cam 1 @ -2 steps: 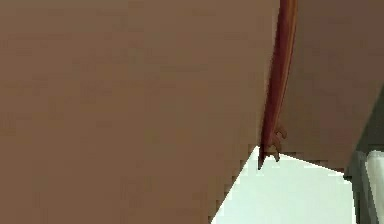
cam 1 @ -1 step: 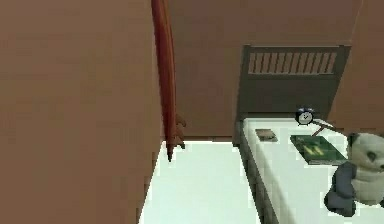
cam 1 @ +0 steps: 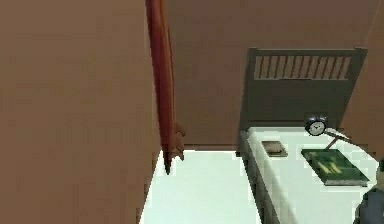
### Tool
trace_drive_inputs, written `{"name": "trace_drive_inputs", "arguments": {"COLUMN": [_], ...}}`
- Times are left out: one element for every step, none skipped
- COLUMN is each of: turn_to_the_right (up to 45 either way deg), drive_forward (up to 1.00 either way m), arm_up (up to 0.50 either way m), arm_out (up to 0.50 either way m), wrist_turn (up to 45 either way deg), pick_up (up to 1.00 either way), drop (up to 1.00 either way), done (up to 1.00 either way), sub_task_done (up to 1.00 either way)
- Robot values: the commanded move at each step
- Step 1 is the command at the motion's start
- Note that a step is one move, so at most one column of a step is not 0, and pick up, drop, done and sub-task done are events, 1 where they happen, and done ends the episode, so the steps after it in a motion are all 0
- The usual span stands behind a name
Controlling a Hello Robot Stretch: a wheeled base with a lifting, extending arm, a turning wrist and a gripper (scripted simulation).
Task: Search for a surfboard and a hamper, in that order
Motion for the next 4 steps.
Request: {"name": "trace_drive_inputs", "arguments": {"turn_to_the_right": [6.0, 0.0, -21.0, 0.0], "drive_forward": [0.00, 0.65, 0.00, 0.00], "arm_up": [0.00, 0.00, 0.00, 0.00], "arm_out": [0.00, 0.00, 0.00, 0.00], "wrist_turn": [0.0, 0.0, 0.0, 0.0], "pick_up": [0.00, 0.00, 0.00, 0.00], "drop": [0.00, 0.00, 0.00, 0.00], "done": [0.00, 0.00, 0.00, 0.00], "sub_task_done": [0.00, 0.00, 0.00, 1.00]}}
